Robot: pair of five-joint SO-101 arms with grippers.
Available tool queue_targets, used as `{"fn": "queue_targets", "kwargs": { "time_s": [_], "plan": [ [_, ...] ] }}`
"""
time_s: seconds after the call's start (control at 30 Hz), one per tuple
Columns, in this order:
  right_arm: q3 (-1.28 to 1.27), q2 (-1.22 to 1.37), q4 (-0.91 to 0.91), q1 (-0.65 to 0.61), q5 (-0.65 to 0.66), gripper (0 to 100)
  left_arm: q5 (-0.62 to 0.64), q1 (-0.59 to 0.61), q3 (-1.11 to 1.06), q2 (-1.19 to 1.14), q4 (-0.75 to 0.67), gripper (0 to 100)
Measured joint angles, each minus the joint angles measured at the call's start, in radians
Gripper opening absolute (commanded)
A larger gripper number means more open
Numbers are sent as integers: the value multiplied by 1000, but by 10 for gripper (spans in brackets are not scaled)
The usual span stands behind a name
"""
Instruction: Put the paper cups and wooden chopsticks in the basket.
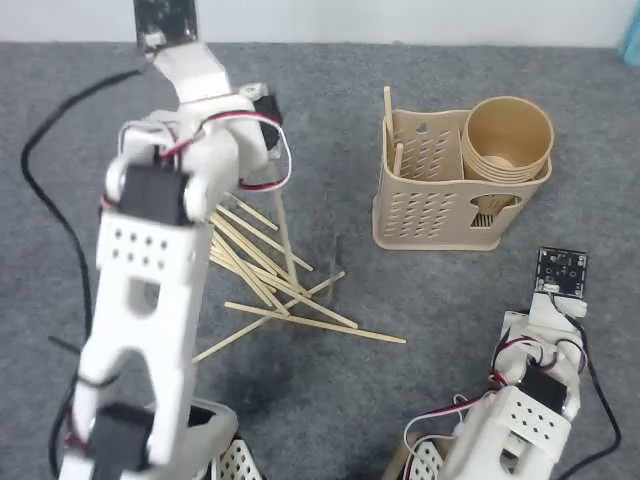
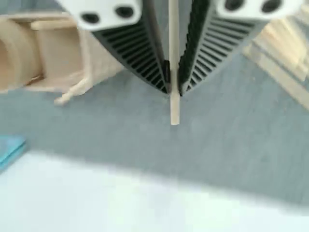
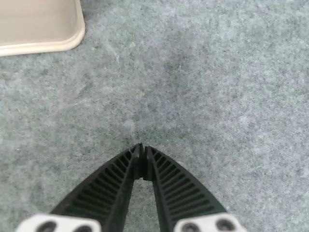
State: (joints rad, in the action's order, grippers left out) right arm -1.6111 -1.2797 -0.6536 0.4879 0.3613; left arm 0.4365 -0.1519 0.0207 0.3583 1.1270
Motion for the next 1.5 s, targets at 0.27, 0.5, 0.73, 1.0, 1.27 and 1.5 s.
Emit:
{"fn": "queue_targets", "kwargs": {
  "time_s": [0.27, 0.5, 0.73, 1.0, 1.27, 1.5],
  "plan": [
    [0, 0, 0, 0, 0, 9, -52, -89, -158, 216, -434, 12],
    [0, 0, 0, 0, 0, 9, -55, -229, -253, 285, -776, 12],
    [0, 0, 0, 0, 0, 9, -55, -328, -405, 281, -1073, 12],
    [0, 0, 0, 0, 0, 9, -109, -273, -414, 71, -1306, 12],
    [0, 0, 0, 0, 0, 9, -146, -275, -583, 9, -1459, 12],
    [0, 0, 0, 0, 0, 9, -153, -299, -847, 8, -1617, 36]
  ]
}}
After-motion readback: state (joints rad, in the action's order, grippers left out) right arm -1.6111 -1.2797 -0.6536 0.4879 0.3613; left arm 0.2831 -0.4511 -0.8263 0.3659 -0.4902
